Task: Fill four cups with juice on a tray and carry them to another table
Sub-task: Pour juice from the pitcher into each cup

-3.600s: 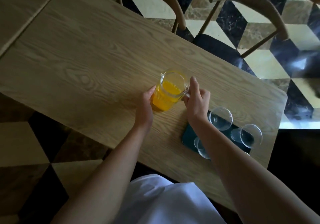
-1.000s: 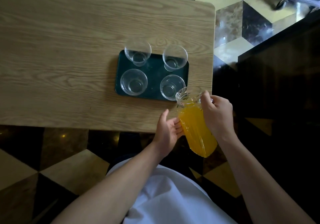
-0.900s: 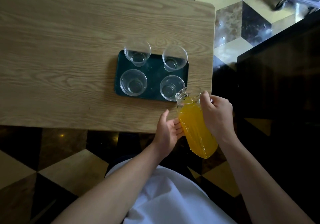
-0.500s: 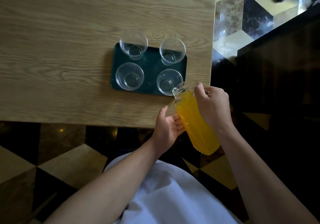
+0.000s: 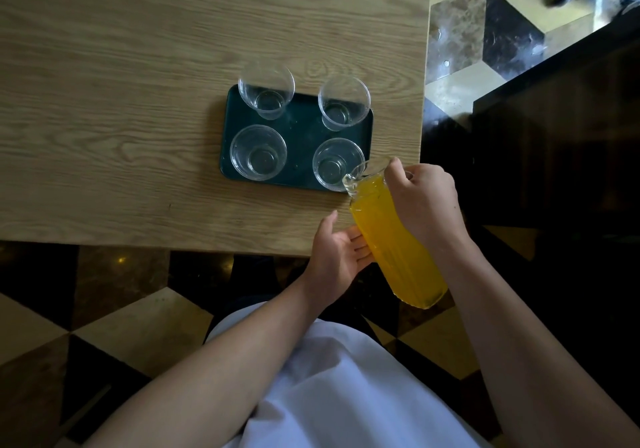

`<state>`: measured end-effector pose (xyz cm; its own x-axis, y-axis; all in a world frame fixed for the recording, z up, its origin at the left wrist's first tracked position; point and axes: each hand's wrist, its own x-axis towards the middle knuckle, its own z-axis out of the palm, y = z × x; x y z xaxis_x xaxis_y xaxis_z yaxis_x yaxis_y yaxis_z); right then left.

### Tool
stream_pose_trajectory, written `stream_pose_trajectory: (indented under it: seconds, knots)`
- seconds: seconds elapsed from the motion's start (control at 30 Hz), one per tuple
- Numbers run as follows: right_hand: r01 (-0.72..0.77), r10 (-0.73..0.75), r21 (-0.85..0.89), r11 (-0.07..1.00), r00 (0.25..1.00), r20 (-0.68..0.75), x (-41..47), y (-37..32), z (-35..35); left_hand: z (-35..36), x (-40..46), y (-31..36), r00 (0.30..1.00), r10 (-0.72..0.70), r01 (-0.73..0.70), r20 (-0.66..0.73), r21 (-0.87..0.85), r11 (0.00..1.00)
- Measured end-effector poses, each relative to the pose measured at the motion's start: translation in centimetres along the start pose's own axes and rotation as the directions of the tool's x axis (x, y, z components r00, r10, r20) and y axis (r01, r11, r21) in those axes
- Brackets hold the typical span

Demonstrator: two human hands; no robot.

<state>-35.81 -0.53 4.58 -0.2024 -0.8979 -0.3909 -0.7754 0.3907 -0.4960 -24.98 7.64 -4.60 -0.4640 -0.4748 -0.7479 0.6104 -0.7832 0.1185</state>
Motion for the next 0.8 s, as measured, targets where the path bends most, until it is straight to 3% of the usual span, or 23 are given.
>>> stream_pose_trajectory:
  seconds: [0.8]
  knots:
    - [-0.048, 0.052, -0.093, 0.995, 0.998, 0.047, 0.6, -1.6, -0.3, -0.1, 0.1, 0.0, 0.999, -0.041, 0.042, 0.020, -0.050, 0.998]
